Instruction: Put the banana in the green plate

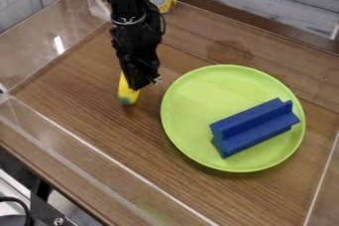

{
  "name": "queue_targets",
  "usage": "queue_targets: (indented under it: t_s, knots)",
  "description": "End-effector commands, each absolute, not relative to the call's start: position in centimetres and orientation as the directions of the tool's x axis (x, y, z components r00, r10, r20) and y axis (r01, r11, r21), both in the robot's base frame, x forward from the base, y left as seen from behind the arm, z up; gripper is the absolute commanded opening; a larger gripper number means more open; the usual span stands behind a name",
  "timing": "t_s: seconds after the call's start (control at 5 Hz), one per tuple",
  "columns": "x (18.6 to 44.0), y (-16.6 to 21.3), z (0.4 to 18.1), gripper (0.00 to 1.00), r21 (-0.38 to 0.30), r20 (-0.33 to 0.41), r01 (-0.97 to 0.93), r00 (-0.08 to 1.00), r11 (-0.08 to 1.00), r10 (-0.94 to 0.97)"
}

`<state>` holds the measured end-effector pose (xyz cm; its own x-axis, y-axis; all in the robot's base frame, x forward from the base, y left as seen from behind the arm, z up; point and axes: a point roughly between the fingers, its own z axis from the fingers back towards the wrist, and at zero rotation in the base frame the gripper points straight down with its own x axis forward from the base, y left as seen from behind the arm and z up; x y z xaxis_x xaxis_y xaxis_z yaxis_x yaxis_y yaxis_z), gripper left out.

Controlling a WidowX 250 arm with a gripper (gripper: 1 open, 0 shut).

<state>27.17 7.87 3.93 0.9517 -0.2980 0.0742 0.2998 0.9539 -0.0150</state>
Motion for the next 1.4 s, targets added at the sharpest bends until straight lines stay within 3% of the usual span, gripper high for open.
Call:
queue_targets:
  t_s: [0.0, 0.6, 0.8, 1.2]
  knots:
    - [27.8, 7.9, 5.2, 0.0, 0.003, 0.088, 0.302, 0.949, 0.953, -0.301]
    - [29.4, 6.9, 8.4, 0.0, 0.043, 0.08, 0.332, 0.939, 0.942, -0.335]
    - [29.6, 7.1, 8.7, 1.0, 0.053, 0.083, 0.355, 0.93, 0.933, -0.358]
    - [29.3, 8.4, 7.9, 1.0, 0.055, 0.082, 0.439, 0.893, 0.897, -0.443]
